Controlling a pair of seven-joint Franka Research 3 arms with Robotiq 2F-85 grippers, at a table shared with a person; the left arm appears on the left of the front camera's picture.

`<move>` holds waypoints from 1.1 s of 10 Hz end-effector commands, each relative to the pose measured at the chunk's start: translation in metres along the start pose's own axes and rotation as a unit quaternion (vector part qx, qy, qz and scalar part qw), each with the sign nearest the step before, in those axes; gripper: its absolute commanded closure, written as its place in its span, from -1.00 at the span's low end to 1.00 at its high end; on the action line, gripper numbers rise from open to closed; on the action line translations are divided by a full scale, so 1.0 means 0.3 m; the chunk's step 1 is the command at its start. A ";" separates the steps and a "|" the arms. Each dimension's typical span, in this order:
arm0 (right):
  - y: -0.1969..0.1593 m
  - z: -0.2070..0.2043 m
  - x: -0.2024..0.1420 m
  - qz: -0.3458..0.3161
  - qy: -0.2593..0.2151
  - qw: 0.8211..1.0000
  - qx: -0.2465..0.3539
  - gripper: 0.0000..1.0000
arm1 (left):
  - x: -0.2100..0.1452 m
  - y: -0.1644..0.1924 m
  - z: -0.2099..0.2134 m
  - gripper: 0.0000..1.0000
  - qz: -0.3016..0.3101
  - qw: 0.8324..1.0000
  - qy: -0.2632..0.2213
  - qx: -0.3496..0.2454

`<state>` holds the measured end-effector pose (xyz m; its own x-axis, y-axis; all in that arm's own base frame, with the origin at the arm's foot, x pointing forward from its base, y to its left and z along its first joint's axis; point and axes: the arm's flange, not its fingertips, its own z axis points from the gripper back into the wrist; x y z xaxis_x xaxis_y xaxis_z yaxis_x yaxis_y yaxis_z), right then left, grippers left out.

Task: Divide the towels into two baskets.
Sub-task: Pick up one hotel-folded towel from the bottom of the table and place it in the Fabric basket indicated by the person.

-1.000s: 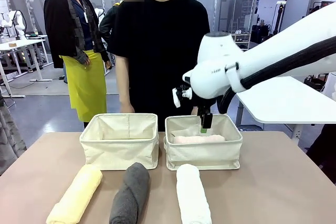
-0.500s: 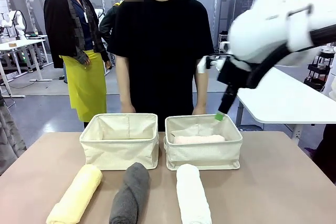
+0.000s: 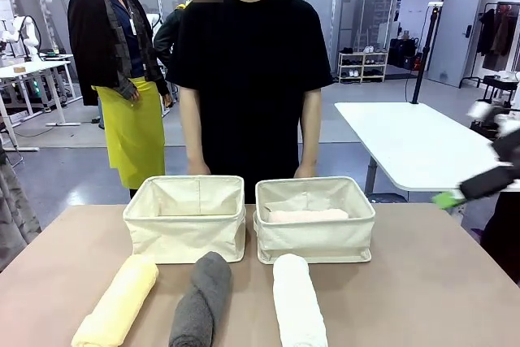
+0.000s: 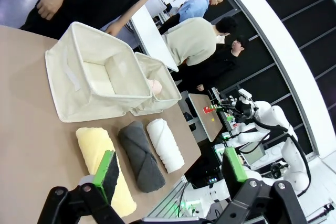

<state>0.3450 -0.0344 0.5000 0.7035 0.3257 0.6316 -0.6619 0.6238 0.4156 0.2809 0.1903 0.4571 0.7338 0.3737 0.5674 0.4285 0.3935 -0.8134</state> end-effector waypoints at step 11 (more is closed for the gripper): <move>-0.384 0.317 -0.515 -0.106 -0.108 0.972 0.181 -1.00 | -0.002 -0.008 0.009 -1.00 -0.005 1.000 -0.003 -0.007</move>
<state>0.2873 -0.2258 0.4029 0.8125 0.0256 0.5824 -0.5491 0.3691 0.7498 0.2808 0.1904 0.4570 0.7338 0.3740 0.5672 0.4283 0.3933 -0.8135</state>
